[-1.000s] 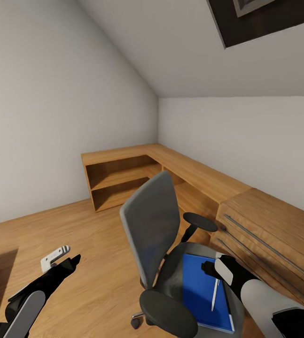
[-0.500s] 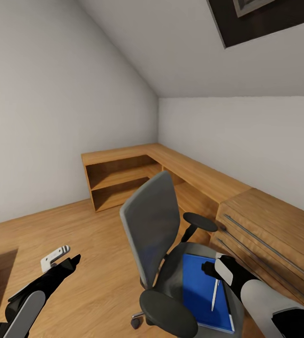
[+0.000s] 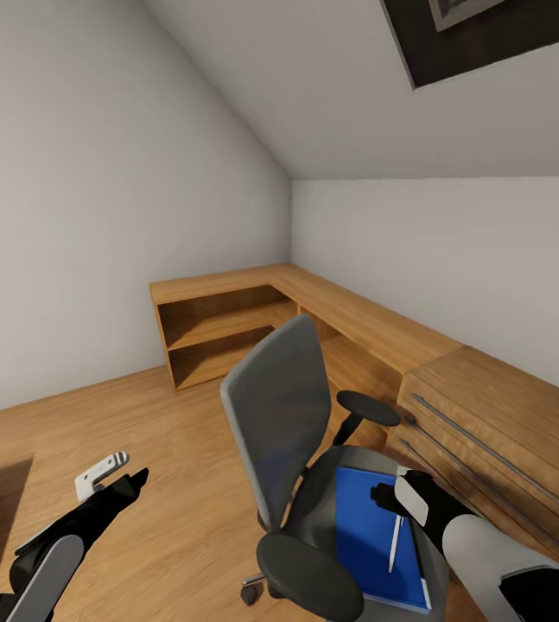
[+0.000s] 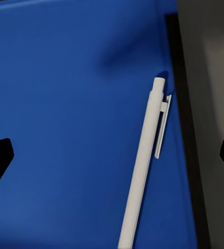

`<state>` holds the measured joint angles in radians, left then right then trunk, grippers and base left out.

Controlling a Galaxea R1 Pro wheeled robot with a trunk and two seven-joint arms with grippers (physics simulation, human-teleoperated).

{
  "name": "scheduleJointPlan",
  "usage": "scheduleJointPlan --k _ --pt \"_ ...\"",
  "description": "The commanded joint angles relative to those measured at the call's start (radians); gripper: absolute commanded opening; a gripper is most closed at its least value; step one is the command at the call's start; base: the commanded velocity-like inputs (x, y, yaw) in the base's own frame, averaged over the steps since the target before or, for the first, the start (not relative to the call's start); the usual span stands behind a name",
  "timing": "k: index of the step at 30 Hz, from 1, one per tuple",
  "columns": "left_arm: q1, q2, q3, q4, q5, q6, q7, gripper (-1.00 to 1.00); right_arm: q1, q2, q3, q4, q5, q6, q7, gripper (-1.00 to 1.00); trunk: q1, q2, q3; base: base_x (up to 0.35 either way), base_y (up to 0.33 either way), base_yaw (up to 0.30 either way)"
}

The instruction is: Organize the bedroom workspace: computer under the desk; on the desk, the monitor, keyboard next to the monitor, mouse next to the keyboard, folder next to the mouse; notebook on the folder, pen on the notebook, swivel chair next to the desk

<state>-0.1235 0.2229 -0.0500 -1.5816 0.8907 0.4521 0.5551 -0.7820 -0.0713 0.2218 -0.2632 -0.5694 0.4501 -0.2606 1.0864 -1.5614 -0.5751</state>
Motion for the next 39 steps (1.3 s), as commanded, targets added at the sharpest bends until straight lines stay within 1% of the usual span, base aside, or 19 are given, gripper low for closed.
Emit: scheduleJointPlan --k 1,8,17,23,30,34,39 --pt "-0.001 0.001 -0.002 -0.001 0.009 0.000 0.009 1.00 0.000 -0.001 0.008 -0.002 -0.011 0.006 -0.007 1.00 0.004 -0.008 -0.004 0.000 0.000 0.000" --pt "-0.001 0.001 -0.002 -0.001 0.008 0.002 0.009 1.00 0.000 -0.001 0.009 -0.001 -0.010 0.011 -0.008 1.00 0.031 -0.057 -0.026 0.000 0.000 0.000" --pt "-0.001 0.001 -0.002 -0.001 0.008 0.002 0.009 1.00 0.000 -0.001 0.010 -0.001 -0.010 0.012 -0.009 1.00 0.031 -0.057 -0.026 0.000 0.000 0.000" --pt "-0.001 0.001 -0.002 -0.001 0.008 0.002 0.009 1.00 0.000 -0.001 0.011 -0.001 -0.009 0.012 -0.009 1.00 0.054 -0.099 -0.045 0.000 0.000 0.000" --pt "-0.001 0.001 -0.002 -0.001 0.008 0.002 0.009 1.00 0.000 -0.001 0.011 -0.001 -0.009 0.012 -0.008 1.00 0.054 -0.099 -0.045 0.000 0.000 0.000" --pt "-0.001 0.001 -0.002 -0.001 0.007 0.002 0.009 1.00 0.000 -0.001 0.011 -0.001 -0.009 0.012 -0.010 1.00 0.069 -0.127 -0.057 0.000 0.000 0.000" --pt "-0.001 0.001 -0.002 -0.001 0.007 0.002 0.009 1.00 0.000 -0.001 0.011 -0.001 -0.009 0.012 -0.021 1.00 0.069 -0.127 -0.057 0.000 0.000 0.000"
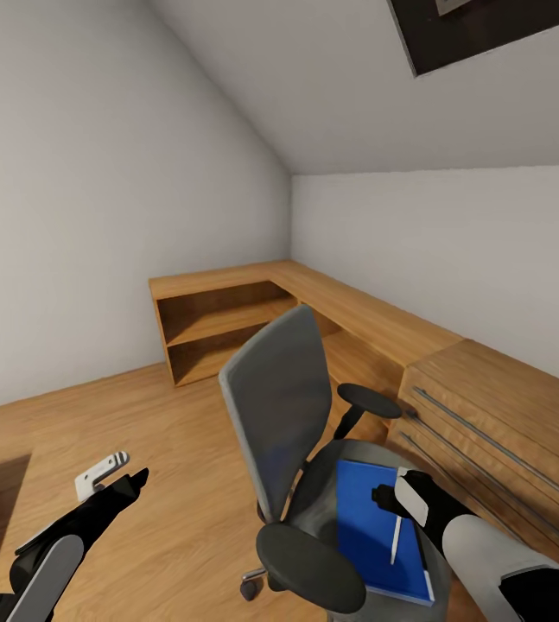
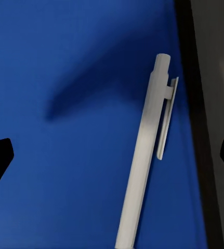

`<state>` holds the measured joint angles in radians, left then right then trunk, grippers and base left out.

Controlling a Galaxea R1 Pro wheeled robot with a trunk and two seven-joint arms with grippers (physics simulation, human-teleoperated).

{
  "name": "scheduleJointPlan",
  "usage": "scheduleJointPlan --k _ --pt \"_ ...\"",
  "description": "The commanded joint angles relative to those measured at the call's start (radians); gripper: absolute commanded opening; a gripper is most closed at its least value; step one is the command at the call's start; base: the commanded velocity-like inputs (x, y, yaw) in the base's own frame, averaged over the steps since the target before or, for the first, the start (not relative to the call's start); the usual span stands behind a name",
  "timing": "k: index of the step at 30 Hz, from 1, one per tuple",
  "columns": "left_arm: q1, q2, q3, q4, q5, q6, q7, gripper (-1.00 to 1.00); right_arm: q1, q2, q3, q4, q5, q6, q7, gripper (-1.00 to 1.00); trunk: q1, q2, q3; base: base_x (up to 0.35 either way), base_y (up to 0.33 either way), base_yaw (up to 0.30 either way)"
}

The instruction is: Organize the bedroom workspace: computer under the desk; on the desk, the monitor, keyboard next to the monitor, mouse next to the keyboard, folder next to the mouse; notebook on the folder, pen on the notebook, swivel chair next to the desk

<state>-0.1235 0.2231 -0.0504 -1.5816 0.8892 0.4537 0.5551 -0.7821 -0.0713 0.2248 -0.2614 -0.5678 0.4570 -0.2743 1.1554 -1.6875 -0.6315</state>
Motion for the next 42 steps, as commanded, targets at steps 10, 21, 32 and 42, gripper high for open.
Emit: scheduleJointPlan --k 10,21,32,42 --pt "-0.001 0.001 -0.002 -0.001 0.006 -0.001 0.010 1.00 0.000 -0.001 0.009 -0.002 -0.010 0.003 -0.013 1.00 0.023 -0.043 -0.020 0.000 0.000 0.000" --pt "-0.001 0.000 -0.002 -0.001 0.006 -0.001 0.011 1.00 0.000 0.000 0.008 -0.002 -0.010 0.003 -0.023 1.00 0.027 -0.050 -0.023 0.000 0.000 0.000" --pt "-0.001 0.000 -0.002 -0.001 0.007 -0.001 0.018 1.00 0.000 0.001 0.008 -0.003 -0.010 0.002 -0.034 1.00 0.038 -0.071 -0.032 0.000 0.000 0.000" --pt "-0.001 -0.001 -0.002 -0.001 0.008 -0.001 0.024 1.00 0.000 0.001 0.008 -0.004 -0.010 0.002 -0.033 1.00 0.038 -0.071 -0.032 0.000 0.000 0.000"
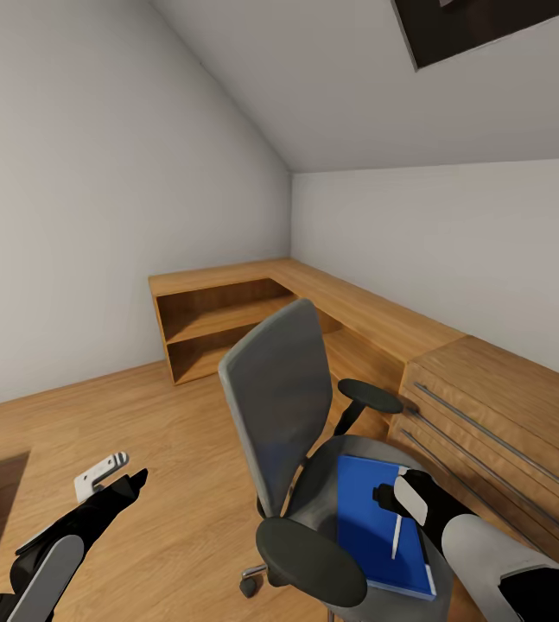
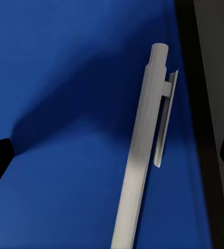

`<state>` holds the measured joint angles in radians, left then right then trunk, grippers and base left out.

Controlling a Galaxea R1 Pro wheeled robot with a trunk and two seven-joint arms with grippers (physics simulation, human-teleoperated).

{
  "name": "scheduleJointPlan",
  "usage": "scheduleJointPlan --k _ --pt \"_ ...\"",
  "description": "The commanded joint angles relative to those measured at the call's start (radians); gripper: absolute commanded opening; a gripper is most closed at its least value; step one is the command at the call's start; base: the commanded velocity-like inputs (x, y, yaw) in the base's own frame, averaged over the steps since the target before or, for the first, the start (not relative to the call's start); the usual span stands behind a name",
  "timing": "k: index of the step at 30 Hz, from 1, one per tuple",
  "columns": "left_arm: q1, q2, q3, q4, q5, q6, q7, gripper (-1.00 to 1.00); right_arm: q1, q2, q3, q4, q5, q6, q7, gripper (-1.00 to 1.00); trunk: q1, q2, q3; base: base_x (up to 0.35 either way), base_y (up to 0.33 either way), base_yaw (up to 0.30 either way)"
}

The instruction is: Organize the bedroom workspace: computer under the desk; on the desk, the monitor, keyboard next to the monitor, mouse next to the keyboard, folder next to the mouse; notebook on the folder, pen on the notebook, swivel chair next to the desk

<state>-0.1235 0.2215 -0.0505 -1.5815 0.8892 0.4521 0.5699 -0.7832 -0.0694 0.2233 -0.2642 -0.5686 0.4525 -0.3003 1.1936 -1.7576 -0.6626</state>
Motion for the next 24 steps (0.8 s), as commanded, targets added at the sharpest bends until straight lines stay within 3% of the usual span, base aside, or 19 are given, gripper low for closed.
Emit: scheduleJointPlan --k 1,2,24 --pt "-0.001 0.001 -0.002 -0.002 0.009 0.000 0.009 1.00 0.001 -0.001 0.010 -0.001 -0.009 0.006 -0.007 1.00 0.000 0.000 -0.001 0.000 0.000 0.000" --pt "-0.001 0.001 -0.002 -0.002 0.009 0.000 0.010 1.00 0.001 -0.001 0.010 -0.001 -0.009 0.006 -0.007 -1.00 0.000 0.000 -0.001 0.000 0.000 0.000" --pt "-0.001 0.001 -0.002 -0.002 0.010 0.000 0.010 1.00 0.001 -0.001 0.010 -0.001 -0.008 0.006 -0.008 -1.00 0.000 0.000 -0.001 0.000 0.000 0.000"
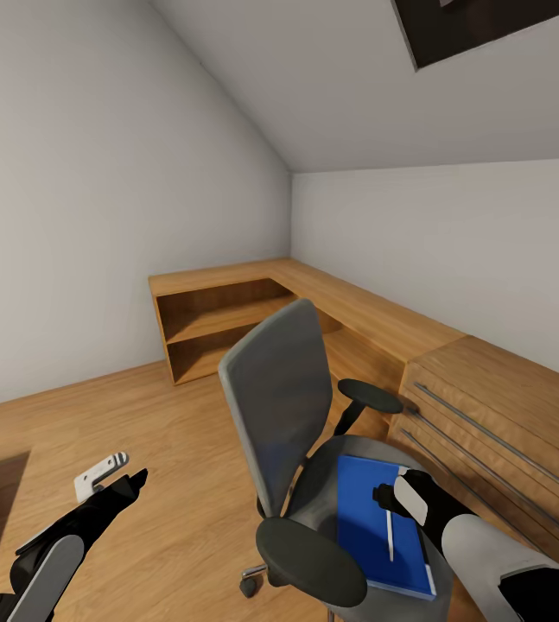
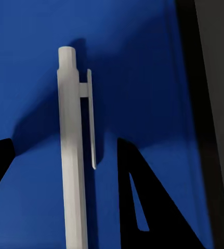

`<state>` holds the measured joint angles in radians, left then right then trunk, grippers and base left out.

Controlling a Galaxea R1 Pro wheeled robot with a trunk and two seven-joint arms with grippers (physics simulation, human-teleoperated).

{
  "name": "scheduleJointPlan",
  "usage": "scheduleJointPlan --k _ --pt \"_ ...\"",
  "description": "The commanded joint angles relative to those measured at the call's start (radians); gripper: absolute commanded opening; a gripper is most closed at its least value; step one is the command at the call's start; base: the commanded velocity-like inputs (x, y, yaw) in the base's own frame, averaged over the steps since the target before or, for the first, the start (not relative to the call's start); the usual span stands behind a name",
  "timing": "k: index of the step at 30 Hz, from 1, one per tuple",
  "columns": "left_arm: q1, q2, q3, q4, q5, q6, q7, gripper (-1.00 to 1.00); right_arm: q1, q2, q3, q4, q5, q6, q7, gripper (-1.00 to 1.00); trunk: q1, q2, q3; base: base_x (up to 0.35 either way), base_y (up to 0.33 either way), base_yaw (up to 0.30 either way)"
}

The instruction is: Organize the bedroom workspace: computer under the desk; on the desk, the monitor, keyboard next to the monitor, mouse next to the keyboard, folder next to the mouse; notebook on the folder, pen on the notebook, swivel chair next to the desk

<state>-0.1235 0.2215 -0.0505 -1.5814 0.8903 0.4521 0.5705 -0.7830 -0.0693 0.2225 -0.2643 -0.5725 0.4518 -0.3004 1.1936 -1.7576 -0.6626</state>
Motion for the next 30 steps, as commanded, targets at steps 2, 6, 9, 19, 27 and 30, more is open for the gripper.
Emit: scheduleJointPlan --k 2,6,9,19,27,30 --pt "-0.001 0.001 -0.002 -0.002 0.009 0.000 0.009 1.00 0.001 -0.001 0.011 -0.001 -0.004 0.007 -0.008 -1.00 0.000 0.000 -0.001 0.000 0.000 0.000" --pt "-0.001 0.001 -0.002 -0.002 0.009 0.000 0.009 1.00 0.001 -0.001 0.009 -0.001 -0.007 0.008 -0.006 -1.00 0.000 0.000 -0.001 0.000 0.000 0.000" --pt "-0.001 0.001 -0.002 -0.002 0.009 0.000 0.009 1.00 0.001 -0.001 0.008 -0.001 -0.010 0.009 -0.005 -1.00 0.000 0.000 -0.001 0.000 0.000 0.000" --pt "-0.001 0.001 -0.002 -0.001 0.009 0.000 0.009 1.00 0.001 -0.002 0.006 -0.005 -0.012 0.024 -0.002 -1.00 0.000 0.000 -0.001 0.000 0.000 0.000" --pt "-0.001 0.001 -0.002 0.001 0.011 0.000 0.009 1.00 0.001 -0.003 0.006 -0.006 -0.012 0.026 -0.002 -1.00 0.000 0.000 -0.001 0.000 0.000 0.000" --pt "-0.001 0.001 -0.002 0.001 0.012 0.000 0.009 1.00 0.001 -0.003 0.006 -0.006 -0.012 0.026 -0.002 -1.00 0.000 0.000 -0.001 0.000 0.000 0.000"
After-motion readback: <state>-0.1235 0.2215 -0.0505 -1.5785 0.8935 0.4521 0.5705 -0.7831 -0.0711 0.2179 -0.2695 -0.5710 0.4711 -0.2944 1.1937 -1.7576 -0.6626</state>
